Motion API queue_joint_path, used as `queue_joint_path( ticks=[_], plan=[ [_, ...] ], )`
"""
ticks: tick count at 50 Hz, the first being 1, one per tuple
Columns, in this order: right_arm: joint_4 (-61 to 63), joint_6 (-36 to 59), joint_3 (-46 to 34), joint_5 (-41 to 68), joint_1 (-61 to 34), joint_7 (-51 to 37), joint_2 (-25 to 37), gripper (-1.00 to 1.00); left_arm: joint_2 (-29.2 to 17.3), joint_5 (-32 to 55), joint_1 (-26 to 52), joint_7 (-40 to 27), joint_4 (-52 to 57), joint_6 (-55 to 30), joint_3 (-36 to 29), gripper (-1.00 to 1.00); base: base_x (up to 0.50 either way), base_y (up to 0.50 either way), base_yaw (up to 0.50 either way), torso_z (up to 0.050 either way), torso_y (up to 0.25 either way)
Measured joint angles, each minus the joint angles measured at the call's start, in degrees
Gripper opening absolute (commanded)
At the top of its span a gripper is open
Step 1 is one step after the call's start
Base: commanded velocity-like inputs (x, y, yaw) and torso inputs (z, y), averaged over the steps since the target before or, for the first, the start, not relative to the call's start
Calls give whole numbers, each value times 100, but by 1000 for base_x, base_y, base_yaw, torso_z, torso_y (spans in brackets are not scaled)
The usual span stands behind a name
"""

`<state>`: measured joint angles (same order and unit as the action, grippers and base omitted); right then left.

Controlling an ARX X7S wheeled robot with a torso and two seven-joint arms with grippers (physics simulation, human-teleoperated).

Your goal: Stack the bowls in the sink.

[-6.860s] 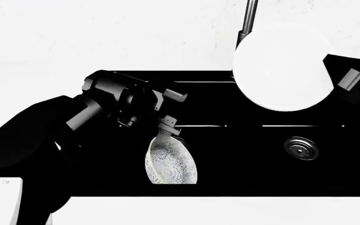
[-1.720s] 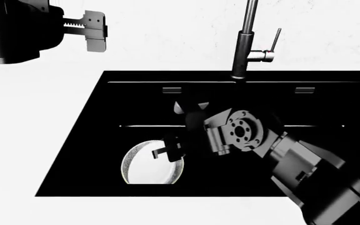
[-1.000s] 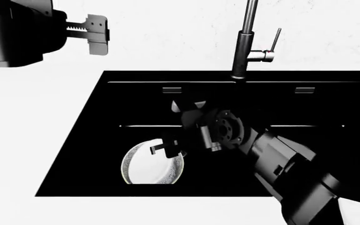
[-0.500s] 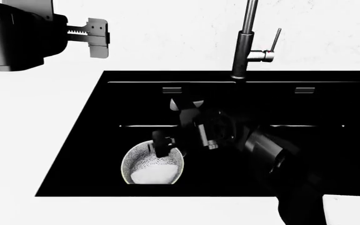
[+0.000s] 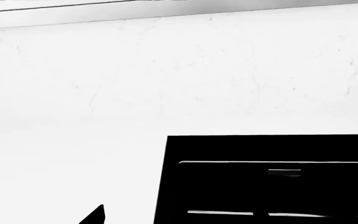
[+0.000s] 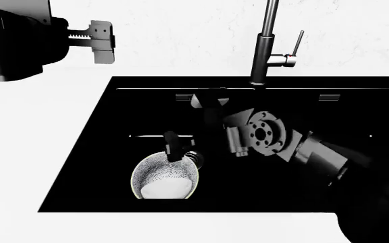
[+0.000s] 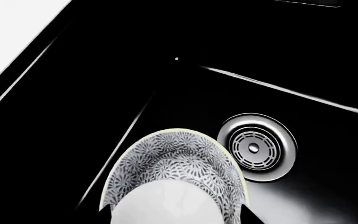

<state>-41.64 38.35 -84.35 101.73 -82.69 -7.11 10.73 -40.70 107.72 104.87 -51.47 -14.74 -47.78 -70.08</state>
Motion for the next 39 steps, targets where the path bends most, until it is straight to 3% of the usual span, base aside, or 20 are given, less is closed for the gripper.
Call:
queue_joint_path(
  ticks=[20,39],
  plan=[
    [4195,-59,1100,1129,-845,-2286,2740,100,-631,694,-189,-936,1180,356,385,100,0,0,0,0,0],
    [6996,-690,1998,1749,-900,-3142,5102,100,-1892,847,-854,-1732,3881,1180,816,100,0,0,0,0,0]
  ],
)
